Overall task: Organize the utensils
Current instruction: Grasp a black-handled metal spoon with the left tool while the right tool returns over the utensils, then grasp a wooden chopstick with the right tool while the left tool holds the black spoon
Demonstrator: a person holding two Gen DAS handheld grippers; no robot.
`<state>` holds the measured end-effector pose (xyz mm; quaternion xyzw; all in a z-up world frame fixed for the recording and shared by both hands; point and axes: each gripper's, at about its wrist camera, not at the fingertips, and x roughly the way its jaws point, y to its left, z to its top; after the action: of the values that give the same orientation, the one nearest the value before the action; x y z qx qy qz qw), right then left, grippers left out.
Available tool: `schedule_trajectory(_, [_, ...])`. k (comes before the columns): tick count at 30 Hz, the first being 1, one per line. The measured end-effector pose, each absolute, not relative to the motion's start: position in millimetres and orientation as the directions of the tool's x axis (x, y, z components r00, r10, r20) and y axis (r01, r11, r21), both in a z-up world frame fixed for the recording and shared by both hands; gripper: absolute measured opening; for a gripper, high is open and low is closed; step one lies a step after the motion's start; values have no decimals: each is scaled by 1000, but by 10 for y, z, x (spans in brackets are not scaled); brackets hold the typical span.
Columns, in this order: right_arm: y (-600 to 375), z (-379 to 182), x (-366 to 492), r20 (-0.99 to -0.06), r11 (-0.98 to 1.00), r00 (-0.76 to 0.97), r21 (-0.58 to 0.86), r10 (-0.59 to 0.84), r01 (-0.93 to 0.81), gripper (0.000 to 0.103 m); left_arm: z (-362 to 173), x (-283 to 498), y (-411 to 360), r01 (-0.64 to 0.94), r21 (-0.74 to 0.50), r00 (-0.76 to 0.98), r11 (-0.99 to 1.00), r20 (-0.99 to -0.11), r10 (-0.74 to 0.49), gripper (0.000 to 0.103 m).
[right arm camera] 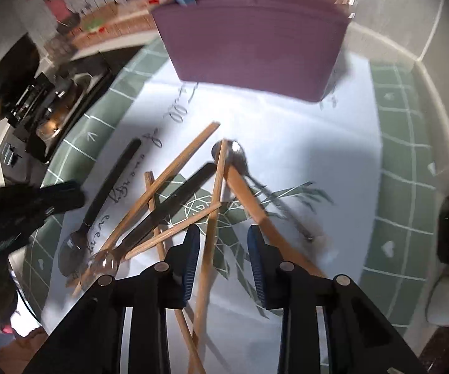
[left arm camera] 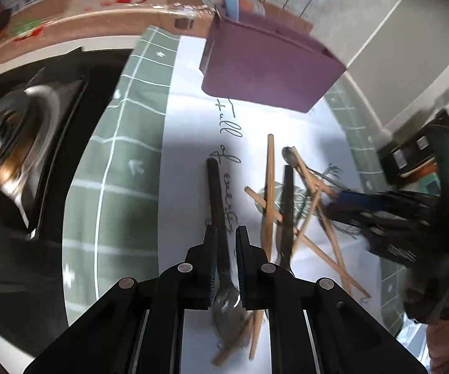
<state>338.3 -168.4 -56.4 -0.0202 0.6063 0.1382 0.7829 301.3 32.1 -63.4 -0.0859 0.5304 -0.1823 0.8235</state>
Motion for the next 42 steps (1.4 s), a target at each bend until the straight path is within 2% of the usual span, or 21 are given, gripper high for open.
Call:
schedule_trajectory(5, [-1545, -718, 3449, -972, 965, 210, 53, 109, -256, 26, -657, 2863, 394, 245, -352, 346, 903, -839, -421, 13])
schedule_trajectory(6, [-1517, -718, 3449, -972, 965, 214, 36, 94, -261, 22, -657, 2873, 403, 245, -346, 341, 906, -844, -414, 14])
schedule_trajectory(7, [-1504, -715, 3445, -972, 964, 218, 23, 83, -265, 10, -673, 2887, 396, 247, -344, 328, 906, -850, -412, 14])
schedule_trajectory(8, [-1478, -713, 3430, -973, 963, 219, 15, 77, -270, 9, -687, 2952, 353, 251, -342, 316, 906, -855, -411, 15])
schedule_trajectory(9, [-1465, -698, 3403, -972, 963, 220, 21, 83, -270, 8, -699, 2991, 322, 251, -336, 309, 908, -861, -404, 16])
schedule_trajectory(11, [-1479, -653, 3338, -969, 964, 229, 36, 98, -262, 7, -723, 3082, 244, 252, -314, 277, 915, -883, -379, 28])
schedule_trajectory(13, [-1548, -591, 3275, -964, 966, 236, 61, 122, -250, 7, -749, 3202, 167, 245, -291, 244, 925, -905, -349, 31])
schedule_trajectory(19, [-1845, -469, 3105, -949, 974, 269, 115, 166, -196, 7, -856, 3653, -74, 236, -155, 124, 959, -974, -188, 31])
schedule_trajectory(23, [-2007, -468, 3066, -931, 969, 286, 186, 227, -164, 7, -901, 3812, -239, 265, -106, 75, 958, -989, -130, 30])
schedule_trajectory(25, [-2061, -437, 3029, -915, 962, 309, 217, 260, -168, 7, -893, 3841, -297, 270, -97, 93, 958, -988, -126, 25])
schedule_trajectory(26, [-2069, -430, 3024, -910, 961, 320, 218, 264, -172, 8, -887, 3833, -323, 279, -85, 114, 956, -986, -121, 17])
schedule_trajectory(27, [-2032, -432, 3036, -908, 961, 328, 214, 262, -175, 8, -882, 3826, -337, 285, -89, 135, 954, -982, -131, 14])
schedule_trajectory(31, [-2000, -384, 3059, -903, 961, 344, 199, 256, -190, 12, -820, 3647, -248, 238, -119, 255, 964, -950, -180, 13])
schedule_trajectory(37, [-1939, -478, 3238, -921, 967, 321, 162, 219, -195, 19, -458, 3116, -41, 195, -244, 444, 950, -841, -308, 13])
schedule_trajectory(42, [-1789, -624, 3433, -942, 977, 302, 95, 149, -189, 19, -323, 2953, 180, 172, -295, 489, 940, -803, -341, 13])
